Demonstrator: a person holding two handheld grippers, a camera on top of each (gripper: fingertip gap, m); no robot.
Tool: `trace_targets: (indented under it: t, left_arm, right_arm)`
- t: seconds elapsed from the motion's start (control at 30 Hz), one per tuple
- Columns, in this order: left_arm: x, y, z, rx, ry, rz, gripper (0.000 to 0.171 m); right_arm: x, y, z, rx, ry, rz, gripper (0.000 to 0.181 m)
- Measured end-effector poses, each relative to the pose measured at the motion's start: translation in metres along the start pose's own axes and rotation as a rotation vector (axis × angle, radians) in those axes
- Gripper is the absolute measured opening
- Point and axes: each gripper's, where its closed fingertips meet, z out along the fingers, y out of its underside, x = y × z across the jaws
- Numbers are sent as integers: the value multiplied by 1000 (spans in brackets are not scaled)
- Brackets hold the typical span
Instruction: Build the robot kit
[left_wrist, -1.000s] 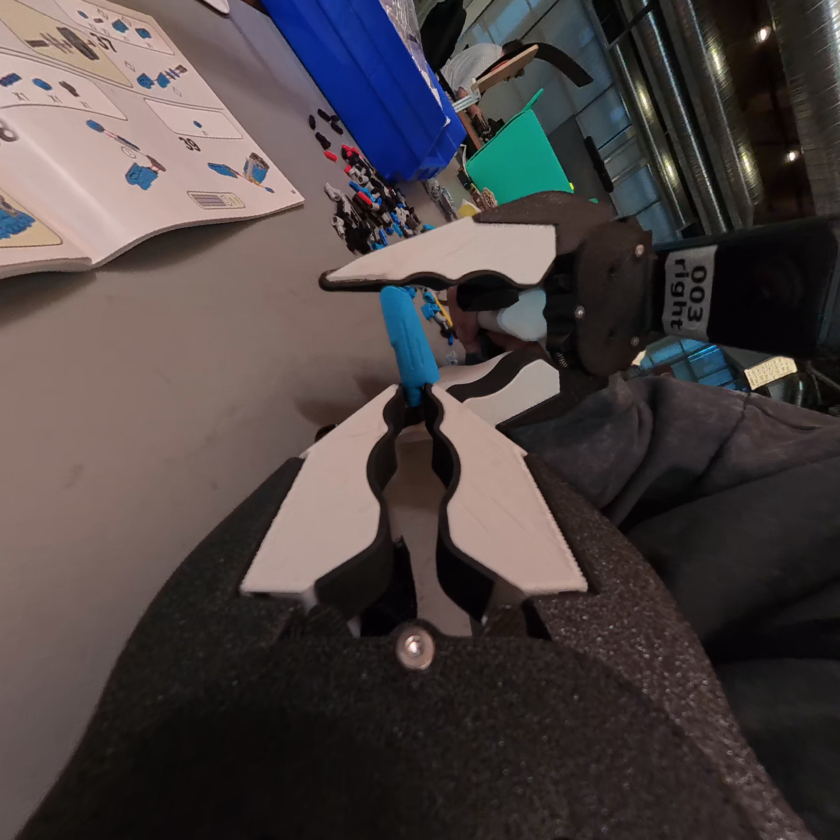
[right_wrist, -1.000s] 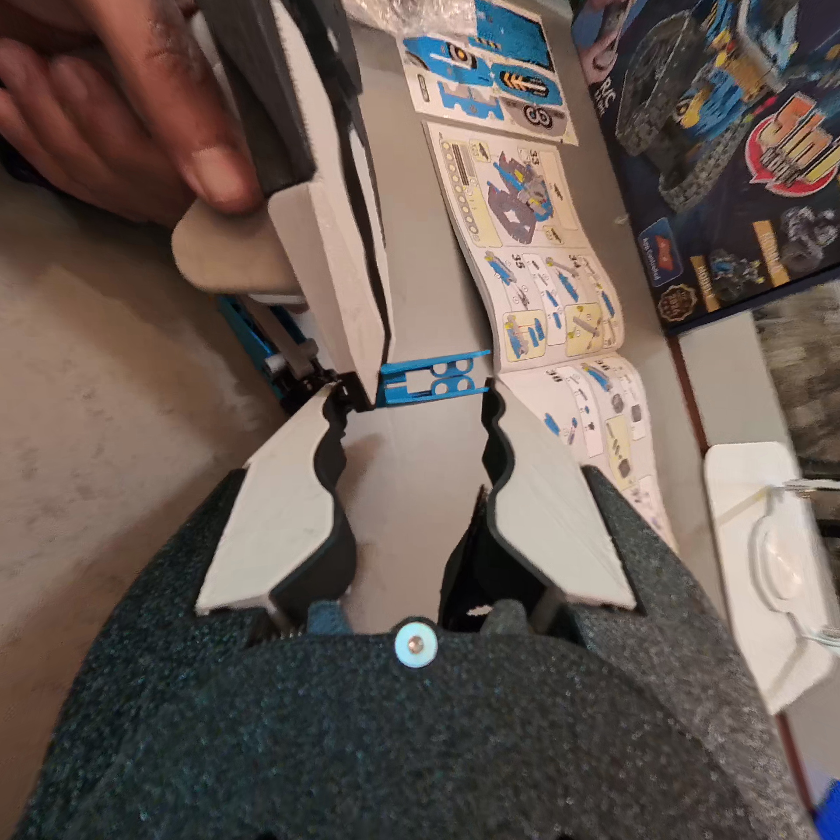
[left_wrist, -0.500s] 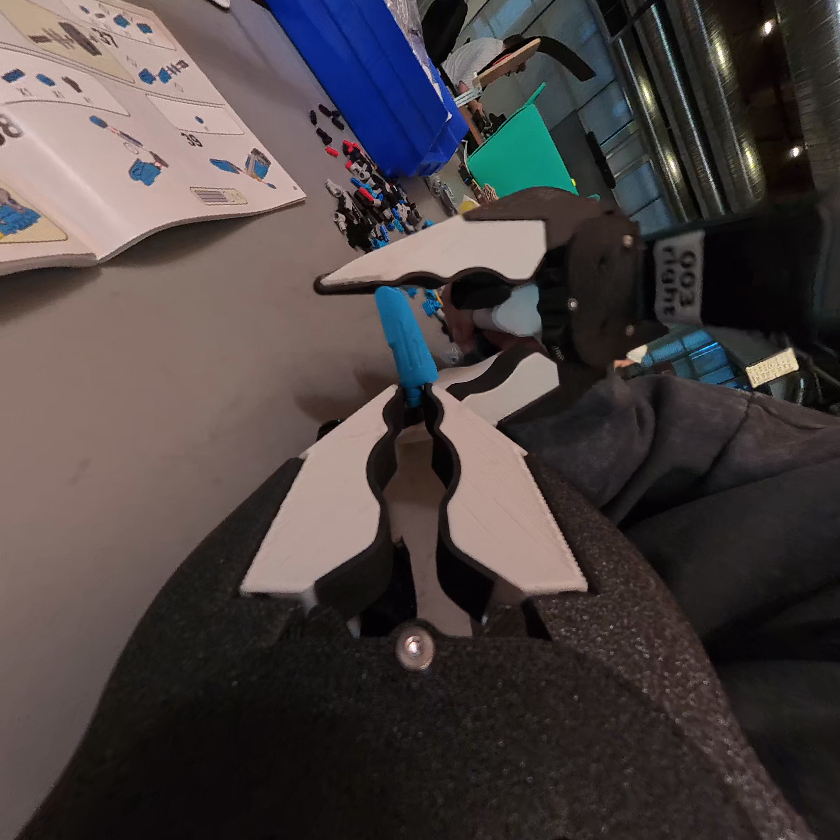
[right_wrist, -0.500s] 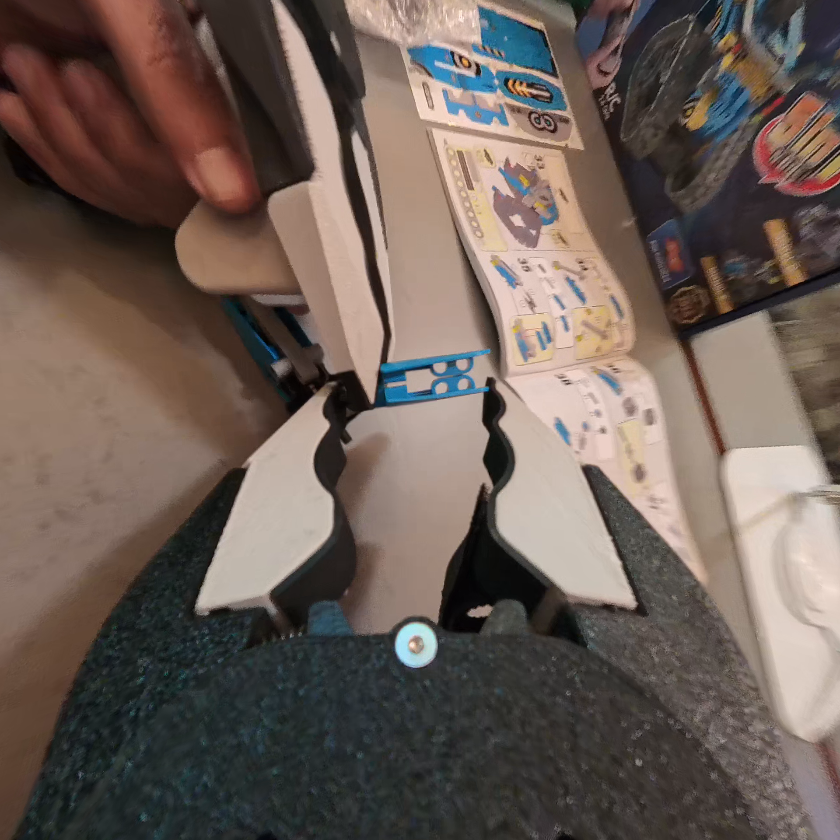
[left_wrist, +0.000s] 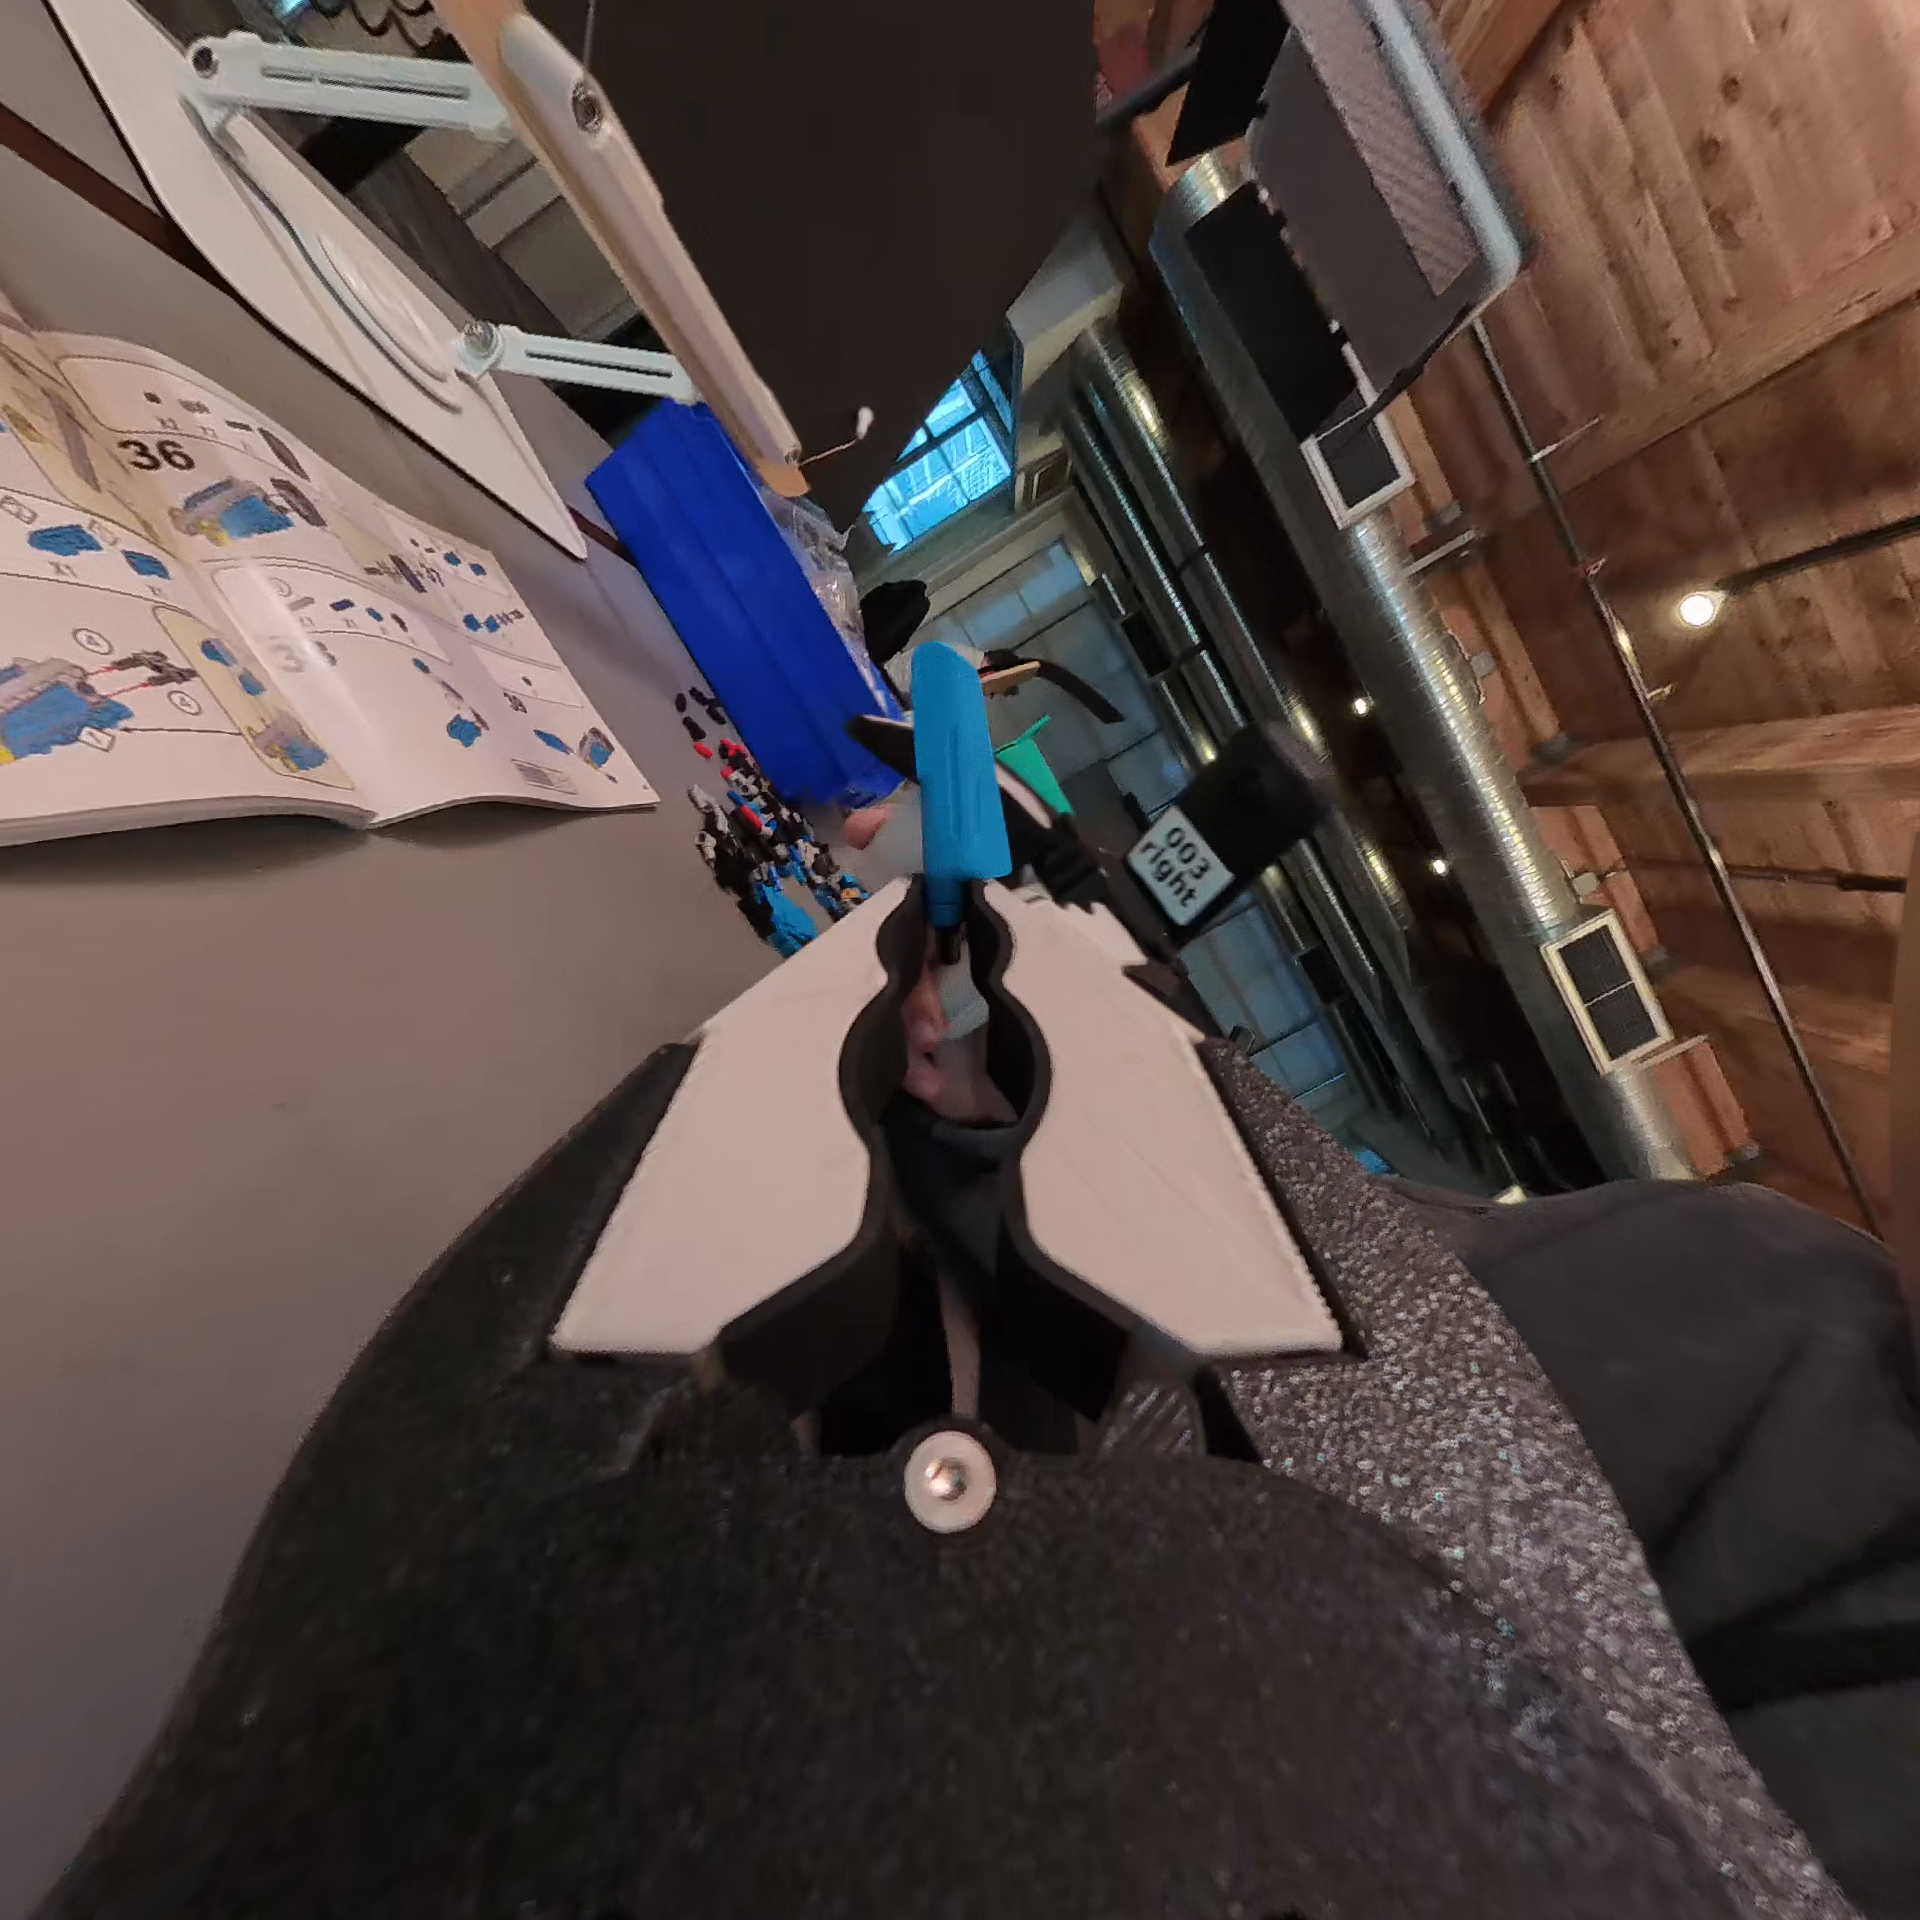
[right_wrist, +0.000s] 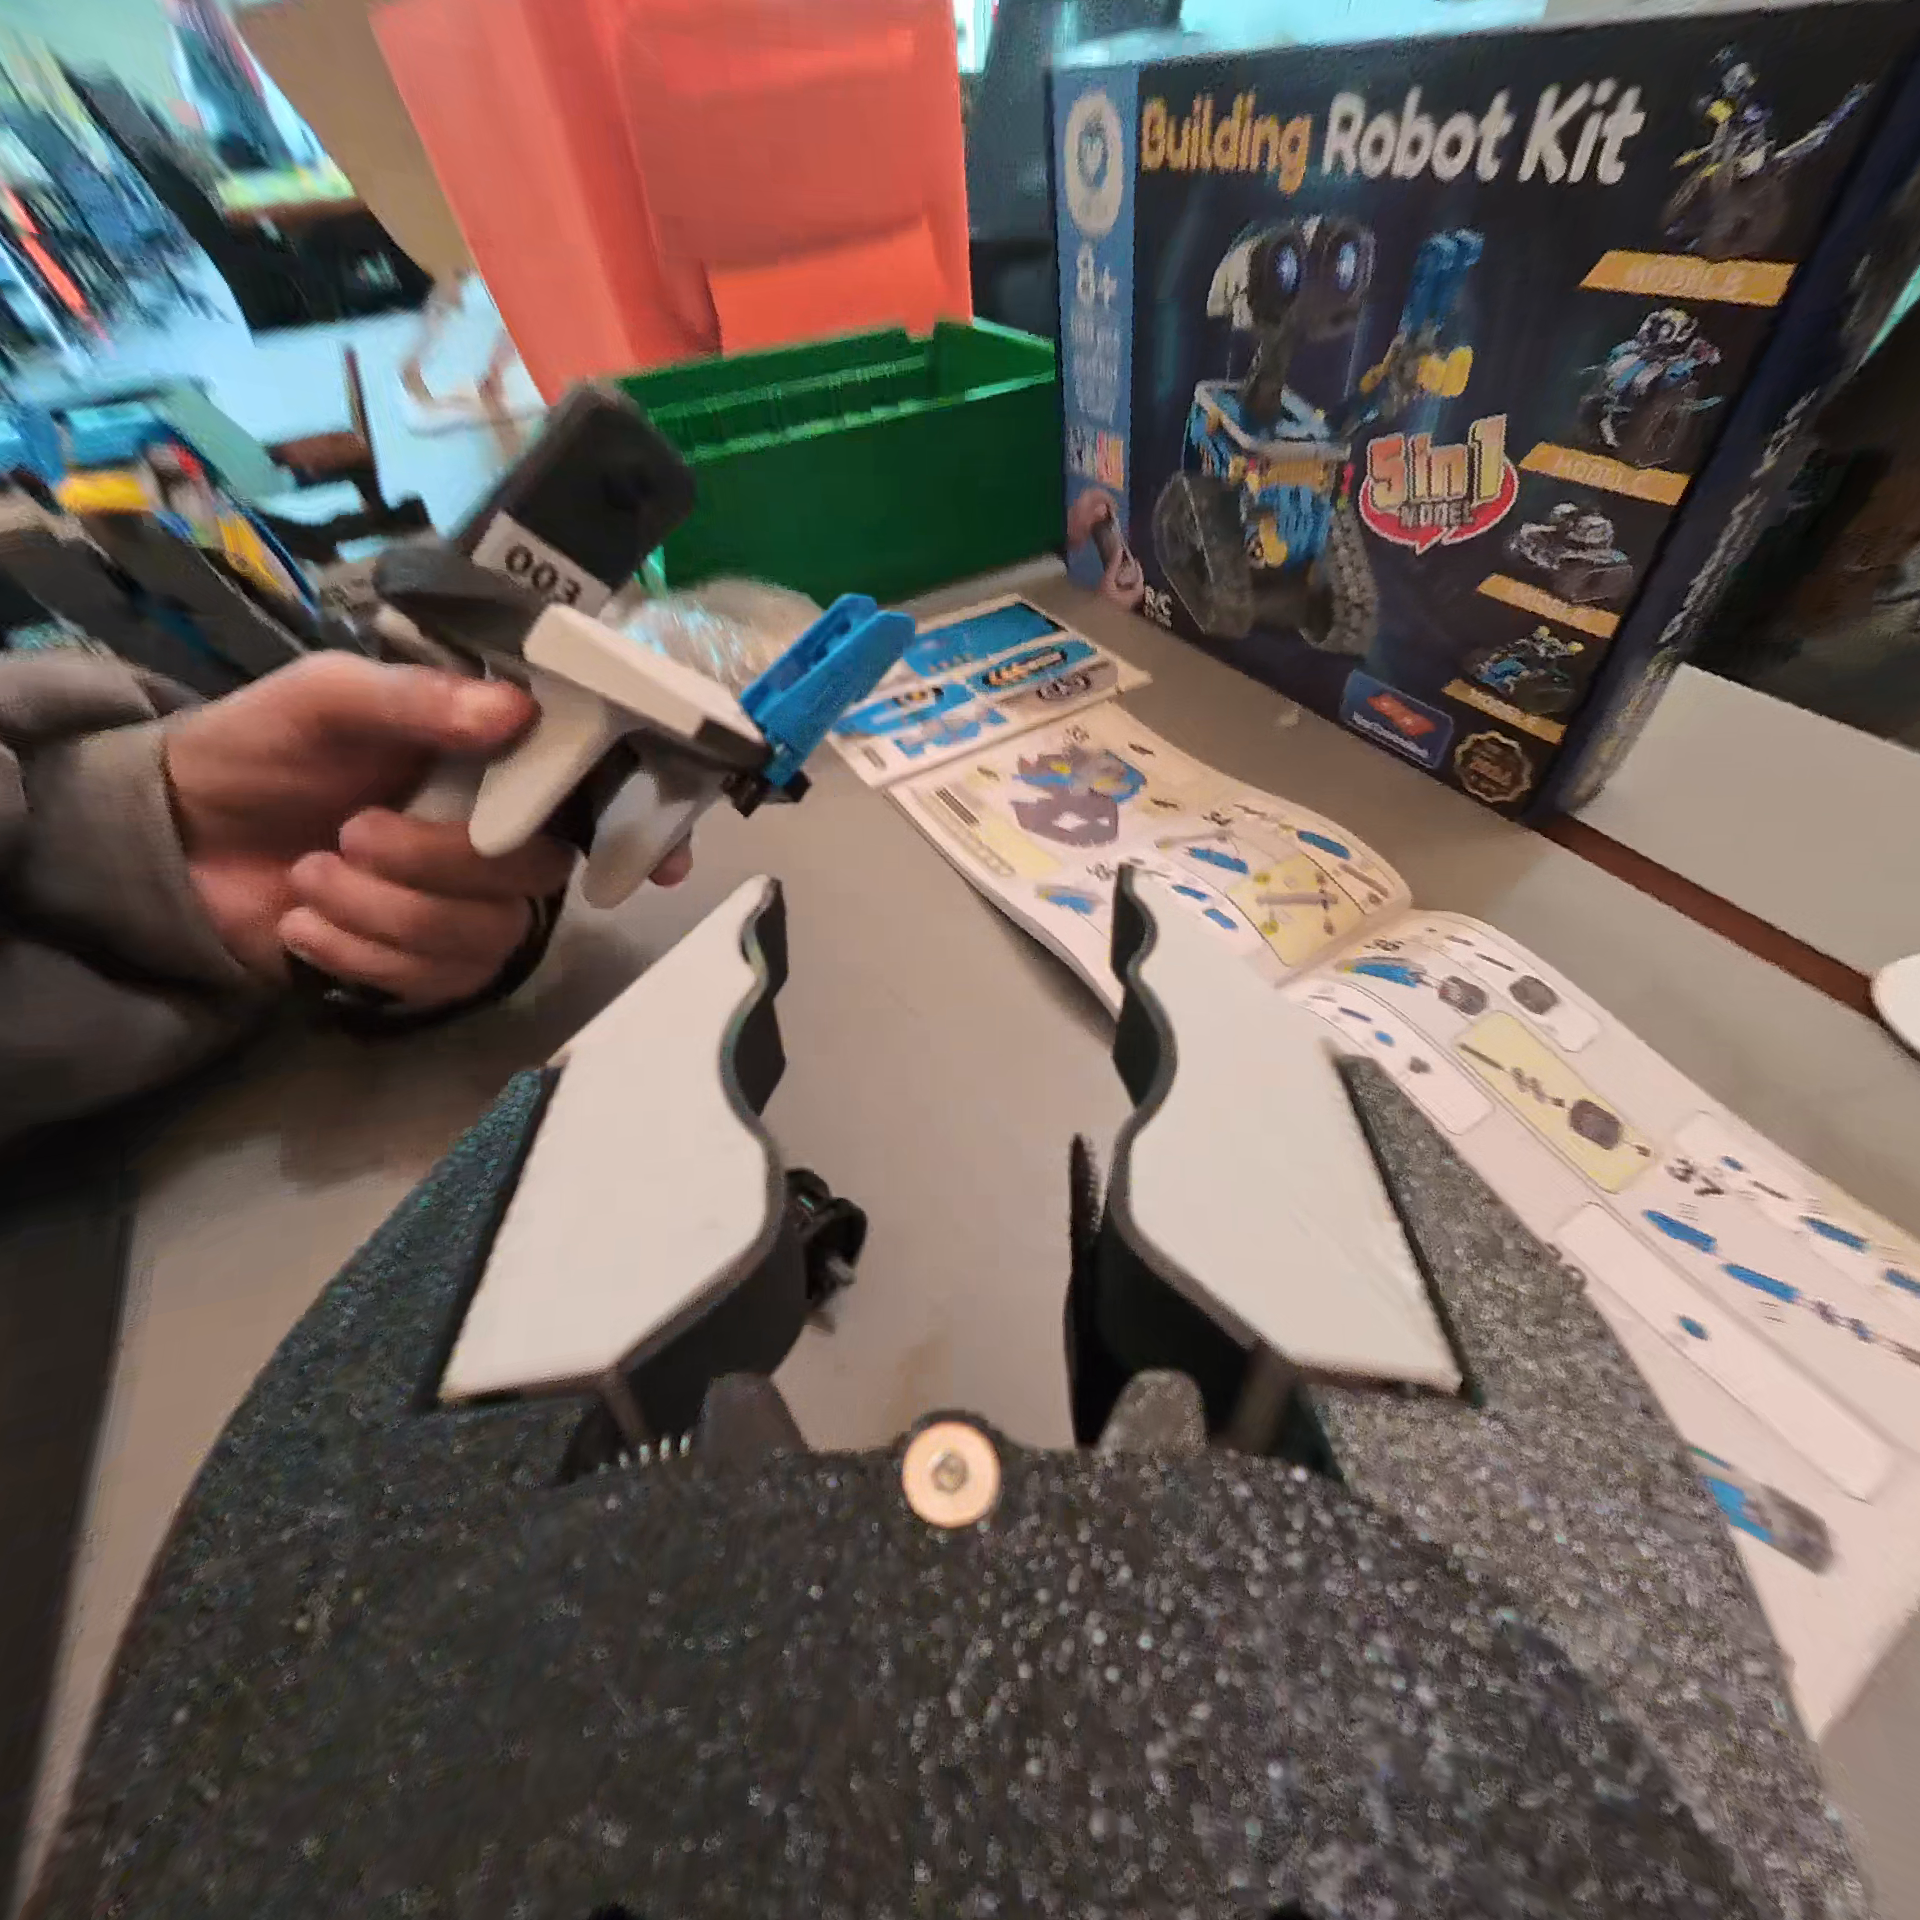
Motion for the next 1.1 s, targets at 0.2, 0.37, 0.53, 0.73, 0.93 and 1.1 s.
trace_targets:
  t: [0.2, 0.37, 0.53, 0.73, 0.93, 1.1]
  left_arm:
    - [15, 11, -9, 103, -92, -90, 6]
    - [12, 35, -16, 161, -264, 22, 6]
    - [-5, 55, -33, 101, -627, 483, 6]
    - [4, 56, -43, -33, -969, 1106, 7]
    - [3, 61, -43, -132, -1096, 1370, 7]
    - [3, 69, -42, -232, -1157, 1568, 7]
  right_arm:
    - [-14, -14, -2, 83, -35, -6, 54]
    - [-39, -17, 2, 90, -112, -27, 49]
    - [-63, -21, 2, 102, -297, 145, 46]
    - [-87, -7, 9, -27, -394, 259, 57]
    - [-112, 11, 13, -149, -459, 214, 28]
    - [-112, 23, 7, -222, -484, 211, 20]
